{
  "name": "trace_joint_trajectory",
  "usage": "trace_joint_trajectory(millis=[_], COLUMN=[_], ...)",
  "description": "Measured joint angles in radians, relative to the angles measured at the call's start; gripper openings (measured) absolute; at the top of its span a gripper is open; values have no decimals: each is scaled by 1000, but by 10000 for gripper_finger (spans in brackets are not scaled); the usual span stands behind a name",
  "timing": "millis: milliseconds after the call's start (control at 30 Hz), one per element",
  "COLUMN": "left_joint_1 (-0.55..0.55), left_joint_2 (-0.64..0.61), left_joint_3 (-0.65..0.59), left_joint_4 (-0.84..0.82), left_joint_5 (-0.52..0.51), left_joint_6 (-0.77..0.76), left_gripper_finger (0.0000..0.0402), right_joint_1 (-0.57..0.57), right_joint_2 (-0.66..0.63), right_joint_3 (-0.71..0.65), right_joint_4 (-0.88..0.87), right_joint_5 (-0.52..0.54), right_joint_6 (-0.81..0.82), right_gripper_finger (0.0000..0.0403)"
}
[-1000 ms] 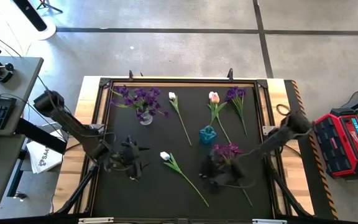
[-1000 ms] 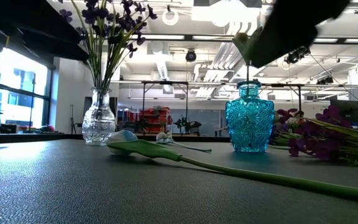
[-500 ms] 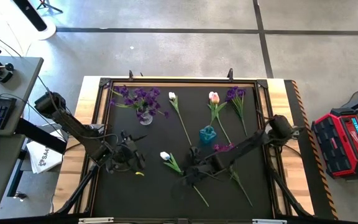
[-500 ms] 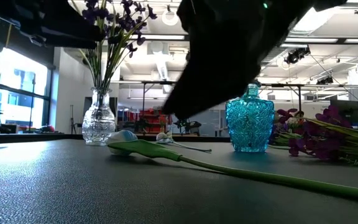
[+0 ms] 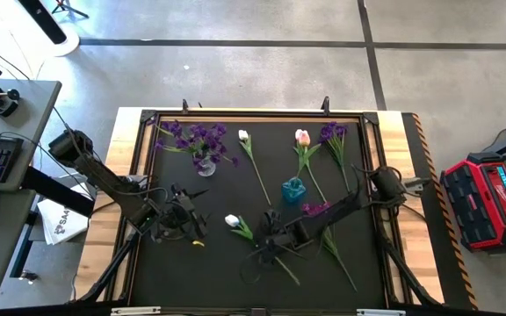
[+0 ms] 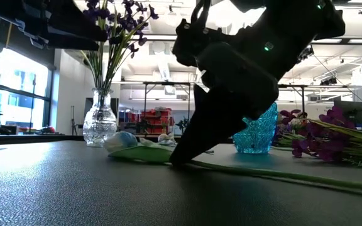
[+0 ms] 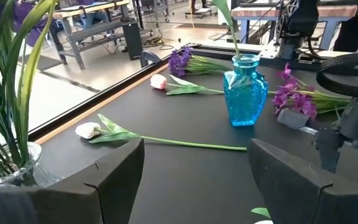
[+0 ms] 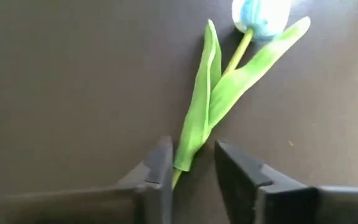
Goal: Sort flowers into vase by color
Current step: Put the bottom white flower into the blue vase
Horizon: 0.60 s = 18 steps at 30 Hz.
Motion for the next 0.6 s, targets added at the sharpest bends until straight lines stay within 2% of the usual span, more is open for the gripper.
trace_joint_trajectory(millis=[167, 400, 500, 600], left_joint_1=[0, 0, 0, 0], left_joint_2=[0, 1, 1, 1], left_joint_3=[0, 0, 0, 0], left_joint_4=[10, 17, 17, 16], left_joint_5=[3, 20, 20, 20], left_joint_6=[-4, -9, -9, -8], left_gripper_finger=[273, 273, 273, 273], right_joint_1=[3, 72, 96, 125], right_joint_2=[-21, -125, -144, -146], right_joint_3=[2, -3, -3, -2], right_joint_4=[-93, -322, -307, -273], right_joint_5=[-29, 65, 98, 184], right_joint_6=[-36, -10, -25, -82], right_gripper_finger=[11, 5, 3, 2])
